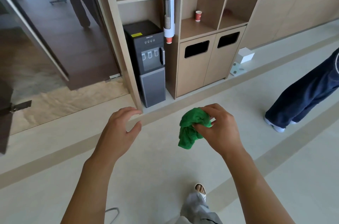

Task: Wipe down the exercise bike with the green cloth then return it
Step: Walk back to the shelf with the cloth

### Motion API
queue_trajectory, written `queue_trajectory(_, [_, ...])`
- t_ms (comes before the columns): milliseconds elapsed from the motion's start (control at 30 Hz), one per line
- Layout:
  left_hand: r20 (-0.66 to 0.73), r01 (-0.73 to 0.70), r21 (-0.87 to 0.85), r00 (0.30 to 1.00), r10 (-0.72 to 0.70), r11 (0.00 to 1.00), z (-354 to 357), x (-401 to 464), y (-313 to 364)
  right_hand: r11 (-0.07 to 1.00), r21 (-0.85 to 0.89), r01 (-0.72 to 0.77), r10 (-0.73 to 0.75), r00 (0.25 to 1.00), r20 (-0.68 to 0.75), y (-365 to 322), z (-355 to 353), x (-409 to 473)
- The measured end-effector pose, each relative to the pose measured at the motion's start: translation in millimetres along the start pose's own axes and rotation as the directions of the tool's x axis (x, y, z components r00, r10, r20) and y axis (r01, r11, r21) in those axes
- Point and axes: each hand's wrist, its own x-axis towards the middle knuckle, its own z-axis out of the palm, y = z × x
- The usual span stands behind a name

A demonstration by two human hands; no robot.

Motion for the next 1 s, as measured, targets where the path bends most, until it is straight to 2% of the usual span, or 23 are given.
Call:
queue_trajectory(433, [-0.044, 0.074, 0.06, 0.996, -0.072, 0.995, 66.2, 152.1, 51.2, 0.991, 0.098, 0.088, -0.094, 0.994, 0.062, 75.4, -22.9, 190.9])
queue_trajectory(733, [-0.079, 0.127, 0.065, 0.989, -0.122, 0.99, 92.7, 219.0, 66.2, 0.979, 0.15, 0.134, -0.155, 0.979, 0.136, 110.6, -15.8, 272.4])
queue_trajectory(1000, [-0.04, 0.144, 0.08, 0.989, -0.141, 0.986, 102.9, 275.6, 50.7, 0.976, 0.167, 0.143, -0.169, 0.974, 0.153, 121.3, 16.6, 333.7])
